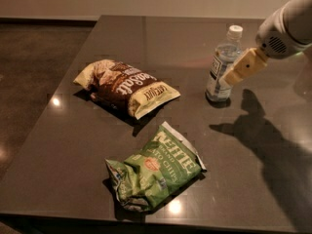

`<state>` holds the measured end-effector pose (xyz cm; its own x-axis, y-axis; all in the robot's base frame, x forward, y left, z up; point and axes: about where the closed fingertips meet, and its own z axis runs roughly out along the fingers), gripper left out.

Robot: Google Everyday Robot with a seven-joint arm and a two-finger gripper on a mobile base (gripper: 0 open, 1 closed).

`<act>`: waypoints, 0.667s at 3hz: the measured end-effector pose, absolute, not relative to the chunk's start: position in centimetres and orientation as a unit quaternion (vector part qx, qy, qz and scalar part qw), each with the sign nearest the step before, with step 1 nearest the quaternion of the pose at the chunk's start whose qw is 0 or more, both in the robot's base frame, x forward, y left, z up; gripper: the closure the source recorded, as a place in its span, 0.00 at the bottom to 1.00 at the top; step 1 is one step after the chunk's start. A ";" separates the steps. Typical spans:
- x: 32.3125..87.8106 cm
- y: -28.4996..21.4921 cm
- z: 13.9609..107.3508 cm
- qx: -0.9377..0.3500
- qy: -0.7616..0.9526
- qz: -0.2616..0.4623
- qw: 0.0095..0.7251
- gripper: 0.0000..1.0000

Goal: Knock blue plastic bottle over

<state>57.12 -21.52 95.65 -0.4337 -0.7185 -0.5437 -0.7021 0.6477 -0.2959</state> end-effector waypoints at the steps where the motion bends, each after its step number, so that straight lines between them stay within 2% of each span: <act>1: 58.0 -20.7 94.9 -0.411 0.845 0.008 0.341 0.00; 2: 58.9 -19.7 94.3 -0.401 0.843 0.035 0.357 0.01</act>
Offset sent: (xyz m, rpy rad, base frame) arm 0.0256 0.0247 -0.0186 0.1688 -0.0181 0.0026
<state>58.90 -19.65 94.31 -0.4231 -0.6513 -0.6299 -0.7018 0.6753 -0.2268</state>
